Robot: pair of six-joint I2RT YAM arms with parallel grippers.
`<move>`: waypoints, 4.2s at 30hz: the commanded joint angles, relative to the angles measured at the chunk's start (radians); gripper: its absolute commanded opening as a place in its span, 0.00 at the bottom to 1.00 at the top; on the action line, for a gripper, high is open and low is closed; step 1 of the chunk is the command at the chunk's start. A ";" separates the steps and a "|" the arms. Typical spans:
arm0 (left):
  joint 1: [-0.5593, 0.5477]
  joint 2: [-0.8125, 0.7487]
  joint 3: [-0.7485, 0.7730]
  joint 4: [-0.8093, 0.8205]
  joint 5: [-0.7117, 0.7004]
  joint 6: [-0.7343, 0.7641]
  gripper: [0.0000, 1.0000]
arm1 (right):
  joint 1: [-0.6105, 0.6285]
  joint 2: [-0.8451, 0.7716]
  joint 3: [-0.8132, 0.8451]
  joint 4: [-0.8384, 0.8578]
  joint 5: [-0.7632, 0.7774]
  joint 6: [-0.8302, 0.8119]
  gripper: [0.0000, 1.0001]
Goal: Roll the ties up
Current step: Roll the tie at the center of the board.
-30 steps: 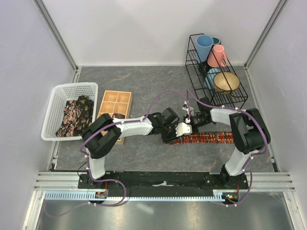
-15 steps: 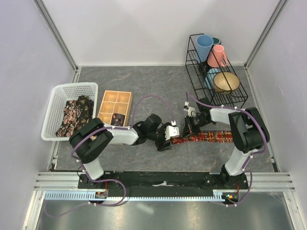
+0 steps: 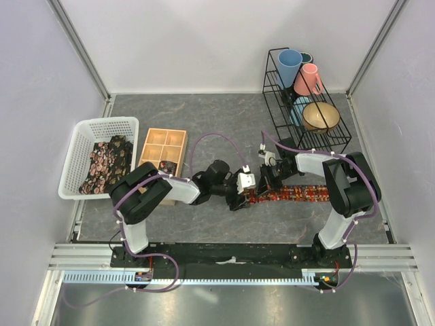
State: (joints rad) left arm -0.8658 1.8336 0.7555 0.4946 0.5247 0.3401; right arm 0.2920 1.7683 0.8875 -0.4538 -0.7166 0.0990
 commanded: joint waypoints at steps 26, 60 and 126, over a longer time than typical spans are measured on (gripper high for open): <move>-0.002 0.023 0.212 -0.616 -0.103 0.215 0.02 | 0.016 -0.021 0.241 -0.233 0.023 -0.200 0.33; 0.004 -0.036 0.217 -0.599 -0.129 0.149 0.51 | 0.064 0.126 0.087 -0.055 0.040 0.011 0.00; 0.007 0.041 0.375 -0.881 -0.189 0.181 0.11 | 0.082 0.108 0.160 0.026 -0.219 0.108 0.53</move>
State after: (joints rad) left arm -0.8555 1.8397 1.1179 -0.3134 0.3790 0.5293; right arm 0.3546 1.8412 1.0660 -0.4923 -0.9054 0.1844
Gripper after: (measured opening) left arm 0.441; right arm 0.561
